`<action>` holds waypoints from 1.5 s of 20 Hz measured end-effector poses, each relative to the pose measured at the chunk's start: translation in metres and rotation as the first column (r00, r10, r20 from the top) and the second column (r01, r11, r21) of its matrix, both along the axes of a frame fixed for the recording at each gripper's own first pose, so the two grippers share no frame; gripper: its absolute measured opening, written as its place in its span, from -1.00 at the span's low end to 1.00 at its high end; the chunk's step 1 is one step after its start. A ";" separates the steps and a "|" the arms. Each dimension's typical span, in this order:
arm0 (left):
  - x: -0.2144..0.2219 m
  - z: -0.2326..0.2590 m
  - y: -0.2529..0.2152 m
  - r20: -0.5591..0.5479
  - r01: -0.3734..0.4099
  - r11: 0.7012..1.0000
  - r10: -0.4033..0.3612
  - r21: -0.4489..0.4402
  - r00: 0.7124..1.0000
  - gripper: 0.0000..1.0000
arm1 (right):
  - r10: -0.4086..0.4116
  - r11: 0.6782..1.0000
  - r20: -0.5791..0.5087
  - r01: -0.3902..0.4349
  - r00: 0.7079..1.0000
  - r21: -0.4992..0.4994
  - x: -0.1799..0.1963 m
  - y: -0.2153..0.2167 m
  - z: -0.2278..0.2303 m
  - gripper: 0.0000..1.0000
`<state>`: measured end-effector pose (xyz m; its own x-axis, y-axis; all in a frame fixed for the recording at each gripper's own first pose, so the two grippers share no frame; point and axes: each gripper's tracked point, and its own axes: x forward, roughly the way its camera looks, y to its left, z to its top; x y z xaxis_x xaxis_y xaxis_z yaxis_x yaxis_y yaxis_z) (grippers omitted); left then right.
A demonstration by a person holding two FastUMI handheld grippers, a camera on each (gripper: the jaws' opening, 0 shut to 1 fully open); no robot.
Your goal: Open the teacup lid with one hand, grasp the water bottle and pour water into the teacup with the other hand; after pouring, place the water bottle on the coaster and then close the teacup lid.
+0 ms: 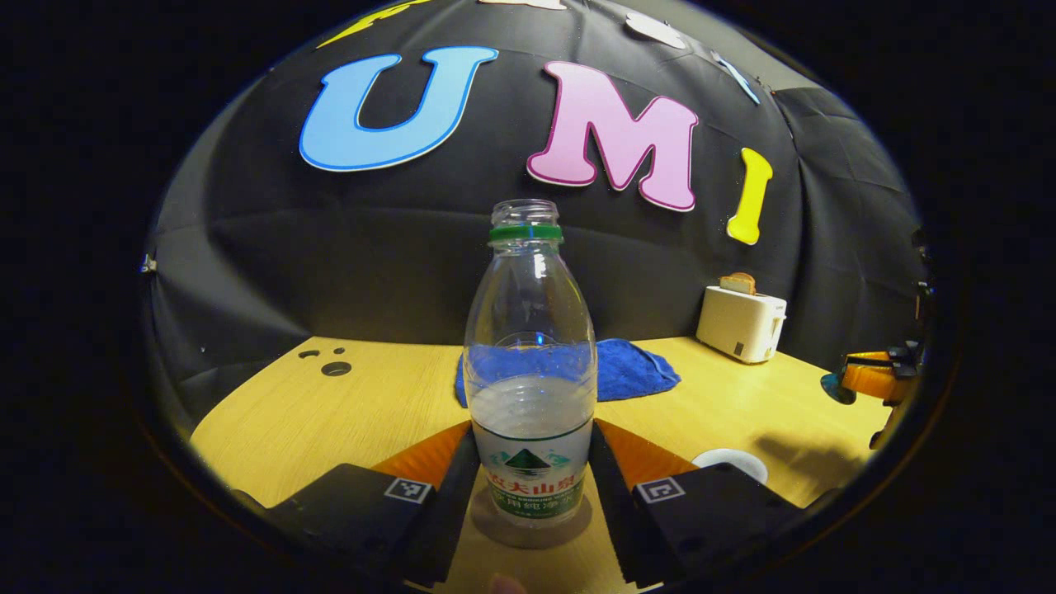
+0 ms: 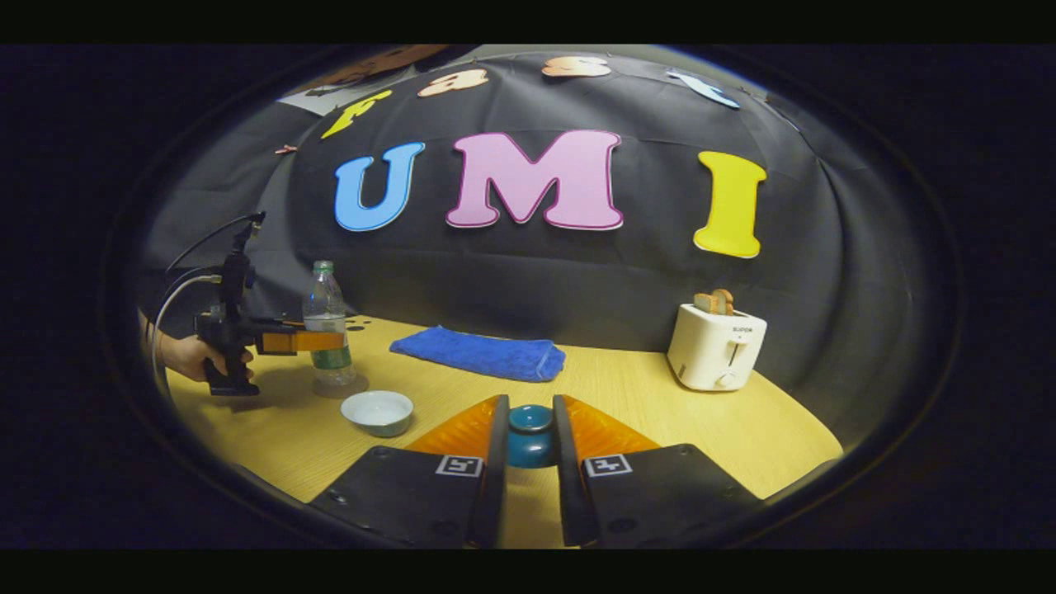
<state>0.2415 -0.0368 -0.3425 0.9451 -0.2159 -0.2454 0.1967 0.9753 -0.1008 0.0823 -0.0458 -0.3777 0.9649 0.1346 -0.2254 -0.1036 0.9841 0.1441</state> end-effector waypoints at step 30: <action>-0.097 -0.029 0.012 -0.124 0.072 0.994 -0.062 0.080 0.990 0.75 | 0.199 0.969 0.021 -0.200 0.980 0.148 0.035 0.132 0.002 -0.50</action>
